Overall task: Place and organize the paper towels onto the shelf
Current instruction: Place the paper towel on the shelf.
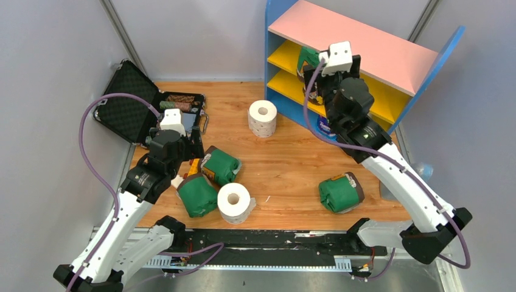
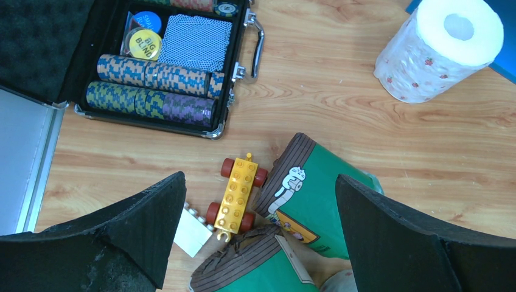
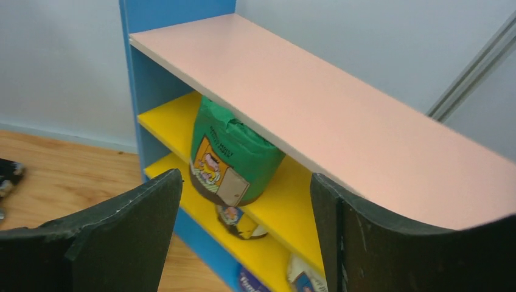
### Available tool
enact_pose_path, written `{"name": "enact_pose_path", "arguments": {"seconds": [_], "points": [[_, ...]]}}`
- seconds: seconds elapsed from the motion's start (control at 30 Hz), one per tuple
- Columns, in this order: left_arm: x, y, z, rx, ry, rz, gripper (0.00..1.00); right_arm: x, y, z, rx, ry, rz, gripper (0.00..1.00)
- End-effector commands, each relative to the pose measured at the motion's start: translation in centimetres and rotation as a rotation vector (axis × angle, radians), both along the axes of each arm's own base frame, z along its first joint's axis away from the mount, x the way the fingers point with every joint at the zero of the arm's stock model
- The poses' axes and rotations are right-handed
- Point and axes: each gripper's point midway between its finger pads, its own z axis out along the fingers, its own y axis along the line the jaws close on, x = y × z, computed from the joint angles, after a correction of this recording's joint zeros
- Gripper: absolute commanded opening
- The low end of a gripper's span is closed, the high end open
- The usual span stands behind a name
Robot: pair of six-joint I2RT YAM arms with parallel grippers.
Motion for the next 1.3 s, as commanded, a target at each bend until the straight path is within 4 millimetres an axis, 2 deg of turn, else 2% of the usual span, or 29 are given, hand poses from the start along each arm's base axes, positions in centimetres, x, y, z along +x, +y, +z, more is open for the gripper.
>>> {"name": "enact_pose_path", "arguments": {"seconds": [0.0, 0.13, 0.27, 0.4, 0.63, 0.83, 1.03, 1.27], "points": [[0.2, 0.2, 1.1, -0.004, -0.047, 0.004, 1.00, -0.2, 1.6, -4.5, 0.266, 0.136, 0.097, 0.77], [0.1, 0.5, 1.3, 0.000, -0.054, 0.014, 1.00, 1.0, 1.2, -6.7, 0.387, 0.188, 0.100, 0.76], [-0.1, 0.7, 1.5, 0.000, -0.062, 0.020, 1.00, 3.0, 0.8, -8.5, 0.436, 0.201, 0.066, 0.76], [-0.2, 0.7, 1.6, -0.004, -0.068, 0.020, 1.00, 4.7, 0.0, -9.4, 0.453, 0.145, 0.029, 0.75], [-0.1, 0.7, 1.6, -0.005, -0.069, 0.017, 1.00, 7.8, -1.9, -9.0, 0.478, 0.032, -0.009, 0.76], [-0.1, 0.4, 1.6, -0.009, -0.065, 0.007, 1.00, 10.4, -1.8, -9.0, 0.424, 0.001, -0.007, 0.77], [0.0, 0.5, 1.5, -0.005, -0.064, 0.009, 1.00, 12.8, 0.3, -10.2, 0.375, 0.000, 0.058, 0.74], [0.0, 0.5, 1.5, -0.005, -0.064, 0.011, 1.00, 15.1, 1.1, -10.9, 0.342, -0.039, 0.066, 0.71]]}}
